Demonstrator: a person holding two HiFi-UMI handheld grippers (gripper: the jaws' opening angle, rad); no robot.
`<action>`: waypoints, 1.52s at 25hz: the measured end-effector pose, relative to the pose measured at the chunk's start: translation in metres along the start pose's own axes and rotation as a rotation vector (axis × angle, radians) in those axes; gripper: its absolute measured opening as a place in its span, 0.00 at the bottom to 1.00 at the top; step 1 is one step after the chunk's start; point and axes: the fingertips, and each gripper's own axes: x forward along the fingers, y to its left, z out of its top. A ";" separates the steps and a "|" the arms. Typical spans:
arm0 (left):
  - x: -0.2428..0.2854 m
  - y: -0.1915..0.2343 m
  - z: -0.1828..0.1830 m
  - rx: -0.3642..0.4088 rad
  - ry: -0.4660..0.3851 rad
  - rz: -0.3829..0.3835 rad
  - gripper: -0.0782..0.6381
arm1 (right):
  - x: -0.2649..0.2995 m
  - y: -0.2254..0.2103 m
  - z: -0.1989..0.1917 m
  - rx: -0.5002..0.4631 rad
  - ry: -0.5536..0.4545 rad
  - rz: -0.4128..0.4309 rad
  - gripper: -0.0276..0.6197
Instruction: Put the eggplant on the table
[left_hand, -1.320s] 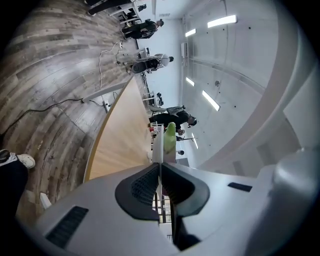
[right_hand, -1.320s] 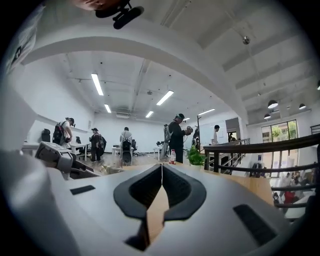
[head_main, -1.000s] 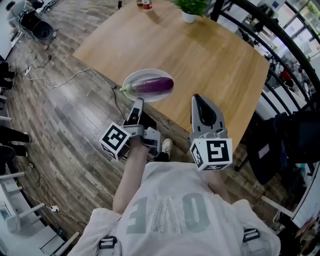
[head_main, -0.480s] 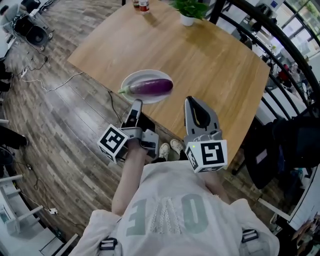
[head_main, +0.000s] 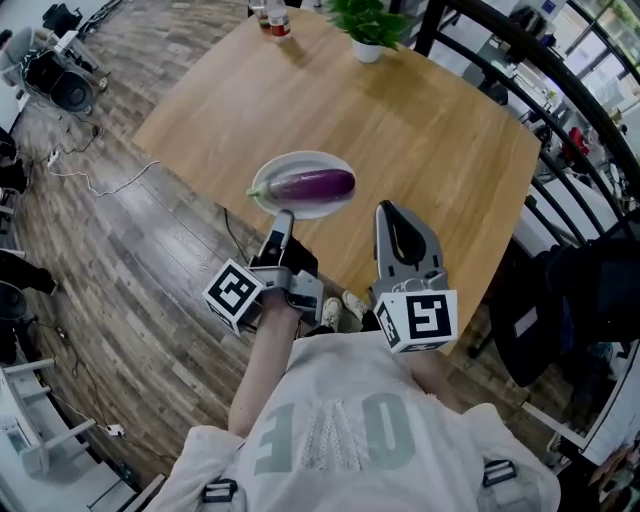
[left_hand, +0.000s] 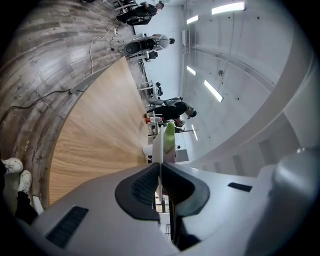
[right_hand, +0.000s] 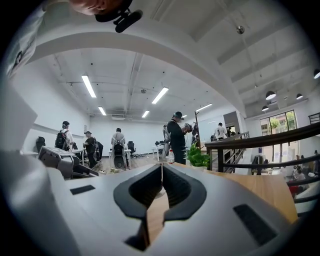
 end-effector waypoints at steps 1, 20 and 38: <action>0.003 0.000 -0.001 0.003 0.009 0.000 0.13 | -0.001 -0.002 0.000 0.000 0.000 -0.005 0.07; 0.063 0.056 -0.026 0.121 0.155 -0.030 0.13 | -0.018 -0.030 -0.009 -0.109 0.039 -0.096 0.07; 0.085 0.130 -0.062 0.013 0.277 0.041 0.13 | -0.046 -0.041 -0.024 -0.077 0.082 -0.160 0.07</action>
